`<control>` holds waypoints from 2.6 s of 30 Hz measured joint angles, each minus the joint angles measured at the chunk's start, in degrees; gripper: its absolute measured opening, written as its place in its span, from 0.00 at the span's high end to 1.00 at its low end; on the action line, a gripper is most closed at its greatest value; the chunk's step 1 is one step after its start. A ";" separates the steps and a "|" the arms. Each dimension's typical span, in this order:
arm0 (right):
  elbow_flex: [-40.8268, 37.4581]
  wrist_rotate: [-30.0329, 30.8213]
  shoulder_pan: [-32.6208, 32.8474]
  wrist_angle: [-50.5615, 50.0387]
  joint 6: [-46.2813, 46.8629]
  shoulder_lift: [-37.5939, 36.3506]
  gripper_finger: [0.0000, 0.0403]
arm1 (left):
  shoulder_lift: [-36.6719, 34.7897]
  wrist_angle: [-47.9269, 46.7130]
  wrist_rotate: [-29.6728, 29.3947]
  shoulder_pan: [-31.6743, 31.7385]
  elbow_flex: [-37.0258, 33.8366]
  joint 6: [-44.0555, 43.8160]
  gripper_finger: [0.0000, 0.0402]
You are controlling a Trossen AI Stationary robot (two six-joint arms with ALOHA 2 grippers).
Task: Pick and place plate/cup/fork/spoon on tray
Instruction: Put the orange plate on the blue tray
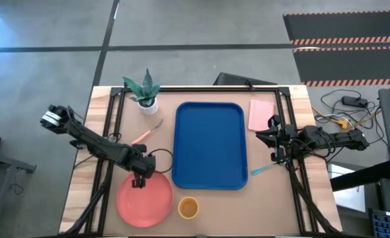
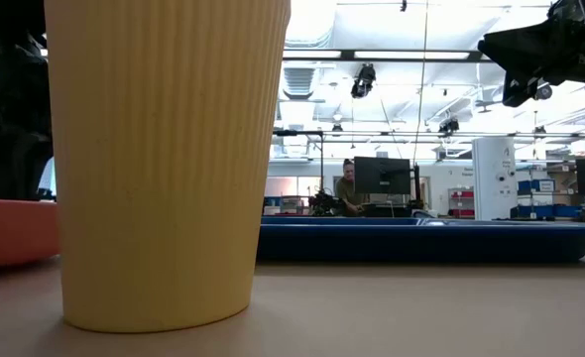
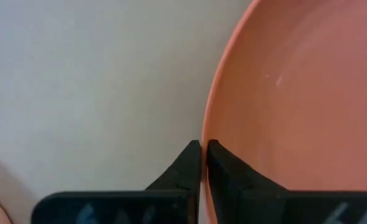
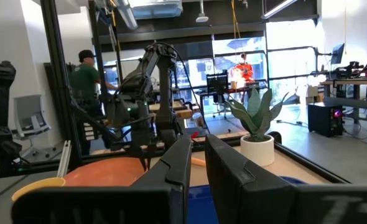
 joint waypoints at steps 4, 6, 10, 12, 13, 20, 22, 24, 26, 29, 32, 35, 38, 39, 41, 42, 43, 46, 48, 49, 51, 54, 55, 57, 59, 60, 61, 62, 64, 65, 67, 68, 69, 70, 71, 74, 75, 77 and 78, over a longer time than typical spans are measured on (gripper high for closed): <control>0.00 -0.02 0.00 0.02 0.29 0.00 0.91 | -2.53 -0.09 -0.08 0.00 0.40 0.02 1.00; 0.00 -0.02 0.00 0.00 0.31 0.00 0.91 | -3.99 -0.41 -0.44 -0.02 0.62 0.00 1.00; 0.00 -0.02 0.00 0.02 0.31 0.02 0.91 | -7.05 -4.38 -1.12 0.00 1.92 -2.25 1.00; 0.00 0.00 0.01 0.02 0.31 0.02 0.91 | -8.51 -8.82 -1.55 0.00 3.42 -4.21 1.00; 0.00 -0.02 0.00 0.02 0.31 0.02 0.91 | -9.26 -10.72 -2.03 0.00 4.12 -4.95 1.00; 0.00 0.00 0.00 0.04 0.32 0.02 0.91 | -13.85 -13.03 -5.95 0.00 5.73 -6.08 1.00; 0.00 0.00 -0.01 0.03 0.46 0.02 0.91 | -14.95 -13.46 -6.39 0.00 6.00 -6.08 1.00; 0.00 0.00 -0.01 0.03 0.50 0.02 0.91 | -16.17 -13.77 -7.50 0.00 6.33 -6.02 1.00; 0.00 0.00 0.01 0.04 0.50 0.02 0.91 | -17.46 -13.67 -8.46 0.00 6.63 -6.02 1.00; 0.00 -0.02 0.01 0.02 0.50 0.02 0.91 | -19.52 -13.70 -9.86 0.00 7.30 -6.05 1.00; 0.00 0.00 -0.01 0.02 0.50 0.02 0.91 | -21.66 -13.71 -11.46 0.00 7.92 -6.08 1.00; 0.00 -0.02 -0.01 0.03 0.49 0.02 0.91 | -23.53 -13.74 -14.18 0.00 8.31 -6.20 1.00; 0.00 -0.02 0.00 0.03 0.49 0.02 0.91 | -25.33 -13.72 -18.30 0.01 8.49 -7.63 1.00; 0.00 -0.02 0.00 0.04 0.45 0.02 0.91 | -25.79 -13.65 -20.04 0.04 8.50 -7.84 1.00; 0.00 -0.01 -0.01 0.04 0.43 0.02 0.91 | -26.52 -13.64 -24.14 0.04 8.51 -9.09 1.00; 0.00 0.00 0.01 0.04 0.41 0.02 0.91 | -26.87 -13.53 -25.92 0.06 8.51 -9.55 1.00; 0.00 -0.02 -0.01 0.04 0.36 0.02 0.91 | -27.06 -13.27 -27.88 0.16 8.51 -10.05 1.00; 0.00 -0.01 0.01 0.04 0.33 0.02 0.91 | -27.24 -11.35 -32.41 0.55 8.51 -10.57 1.00; 0.00 0.00 0.00 0.07 0.33 0.02 0.91 | -26.82 -8.09 -35.51 0.94 8.51 -10.46 1.00; 0.00 0.00 0.00 0.21 0.33 0.02 0.91 | -26.47 -6.29 -37.07 1.18 8.51 -10.26 1.00; 0.00 0.00 -0.01 0.48 0.33 0.02 0.91 | -25.50 -1.77 -39.65 1.81 8.49 -8.47 1.00; 0.00 0.00 0.00 0.46 0.33 0.02 0.91 | -23.33 7.35 -42.15 2.86 8.49 -1.62 1.00; 0.00 0.00 -0.01 0.46 0.33 0.02 0.91 | -22.52 10.91 -42.46 3.31 8.49 1.14 1.00; 0.00 0.00 0.00 0.46 0.33 0.02 0.91 | -21.03 16.67 -43.33 4.45 8.66 6.51 1.00; 0.00 -0.01 -0.01 0.46 0.33 0.02 0.91 | -19.57 20.52 -43.38 5.99 9.78 10.66 1.00; 0.00 0.00 -0.01 0.44 0.33 0.02 0.91 | -18.93 21.39 -43.39 6.84 10.45 12.10 1.00; 0.00 -0.01 -0.01 0.44 0.33 0.02 0.91 | -18.25 21.75 -43.37 7.70 11.17 13.08 1.00; 0.00 -0.02 0.01 0.44 0.33 0.02 0.91 | -17.58 21.89 -43.33 8.60 11.97 13.69 1.00; 0.00 0.00 -0.01 0.43 0.33 0.02 0.91 | -16.27 21.92 -43.28 10.39 13.22 14.00 1.00; 0.00 -0.01 0.00 0.37 0.33 0.02 0.91 | -15.62 21.82 -43.28 11.21 13.77 14.09 1.00; 0.00 0.00 -0.01 0.26 0.33 0.02 0.91 | -14.19 21.98 -42.85 12.81 14.88 15.23 1.00; 0.00 0.00 0.00 0.26 0.33 0.01 0.91 | -13.37 22.00 -42.29 13.53 15.37 15.65 1.00; 0.00 0.00 0.01 0.26 0.31 0.01 0.91 | -12.46 22.17 -41.64 14.29 15.91 16.16 1.00; 0.00 0.00 -0.01 0.26 0.33 0.02 0.91 | -11.39 22.68 -41.14 14.97 16.39 16.68 1.00; 0.00 0.00 -0.01 0.26 0.31 0.00 0.91 | -10.34 23.57 -40.39 15.62 16.77 17.60 1.00; 0.00 0.00 -0.01 0.26 0.32 0.02 0.91 | -7.11 27.91 -39.32 17.56 17.14 21.35 1.00; 0.00 0.00 0.01 0.26 0.31 0.01 0.91 | -6.12 29.50 -39.08 18.25 17.14 22.81 1.00; 0.00 0.00 -0.01 0.26 0.33 0.02 0.91 | -4.25 32.17 -38.28 19.66 17.12 24.96 1.00; 0.00 0.00 -0.01 0.26 0.31 0.00 0.91 | -3.45 33.04 -38.06 20.30 17.12 25.68 1.00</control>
